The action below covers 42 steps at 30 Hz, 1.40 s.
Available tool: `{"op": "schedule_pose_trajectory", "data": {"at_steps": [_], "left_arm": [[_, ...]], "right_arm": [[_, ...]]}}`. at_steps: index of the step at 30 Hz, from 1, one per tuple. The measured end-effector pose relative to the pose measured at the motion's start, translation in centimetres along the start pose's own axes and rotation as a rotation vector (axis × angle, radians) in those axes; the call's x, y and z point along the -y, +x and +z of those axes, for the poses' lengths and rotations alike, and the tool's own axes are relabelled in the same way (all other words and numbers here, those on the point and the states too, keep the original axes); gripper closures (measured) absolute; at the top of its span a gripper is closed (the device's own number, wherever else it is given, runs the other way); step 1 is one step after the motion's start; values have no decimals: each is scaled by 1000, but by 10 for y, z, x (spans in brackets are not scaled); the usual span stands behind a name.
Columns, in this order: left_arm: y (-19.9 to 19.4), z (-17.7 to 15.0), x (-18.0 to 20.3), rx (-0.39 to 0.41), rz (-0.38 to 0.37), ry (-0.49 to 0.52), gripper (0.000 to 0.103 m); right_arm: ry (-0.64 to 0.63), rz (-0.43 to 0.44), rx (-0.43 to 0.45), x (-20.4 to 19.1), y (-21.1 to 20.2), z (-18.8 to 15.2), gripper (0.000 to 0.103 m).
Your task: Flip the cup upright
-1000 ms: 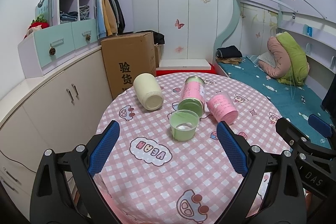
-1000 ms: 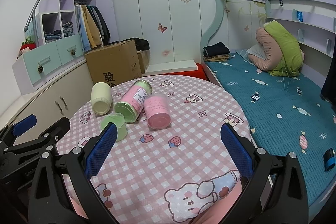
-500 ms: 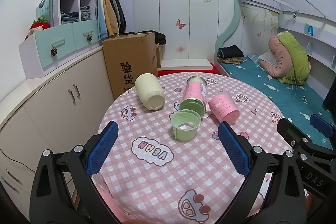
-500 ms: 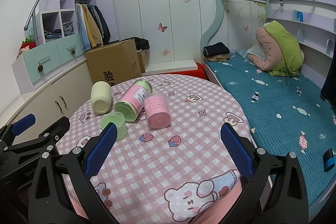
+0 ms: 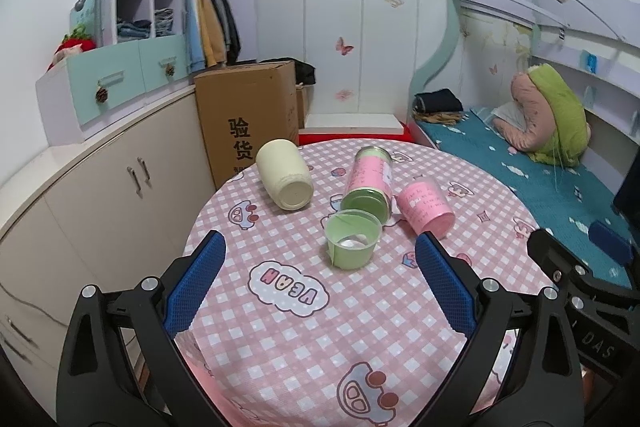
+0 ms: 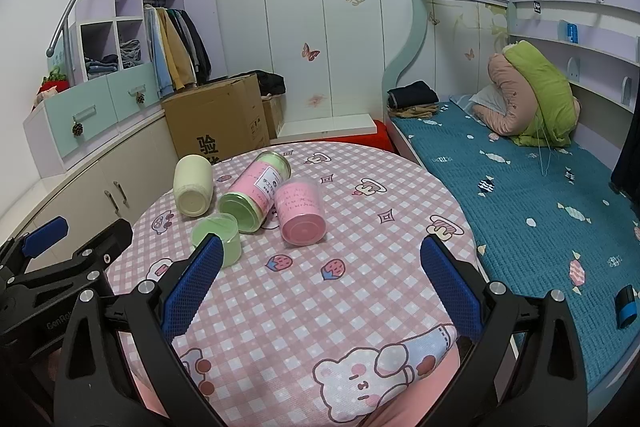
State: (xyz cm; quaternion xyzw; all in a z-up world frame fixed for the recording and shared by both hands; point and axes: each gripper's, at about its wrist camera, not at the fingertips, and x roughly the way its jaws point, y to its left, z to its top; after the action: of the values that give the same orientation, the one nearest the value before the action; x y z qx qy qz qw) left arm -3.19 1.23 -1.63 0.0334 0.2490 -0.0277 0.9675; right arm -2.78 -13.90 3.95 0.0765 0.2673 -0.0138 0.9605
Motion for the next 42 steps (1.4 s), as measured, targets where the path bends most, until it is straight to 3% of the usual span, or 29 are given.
{"op": "schedule_pose_trajectory", "data": {"at_steps": [21,29,35,38,42], "left_arm": [[1,5,-3,-12,20,-7,7],[1,6,-4,17,-34,-32,7],[3,4,0,13,-19,-21,7],[2,5,1,23,22,-11,7],[3,5,-1,8,12,-21,6]], "right_arm": [[-8,1,-6,1,0,2,8],[-8,-1,-7,0,1,2,8],[0,-4,-19,2,3,0,8],[7,-7,-22,5,3,0,8],[12,-8,-20,7,3,0,8]]}}
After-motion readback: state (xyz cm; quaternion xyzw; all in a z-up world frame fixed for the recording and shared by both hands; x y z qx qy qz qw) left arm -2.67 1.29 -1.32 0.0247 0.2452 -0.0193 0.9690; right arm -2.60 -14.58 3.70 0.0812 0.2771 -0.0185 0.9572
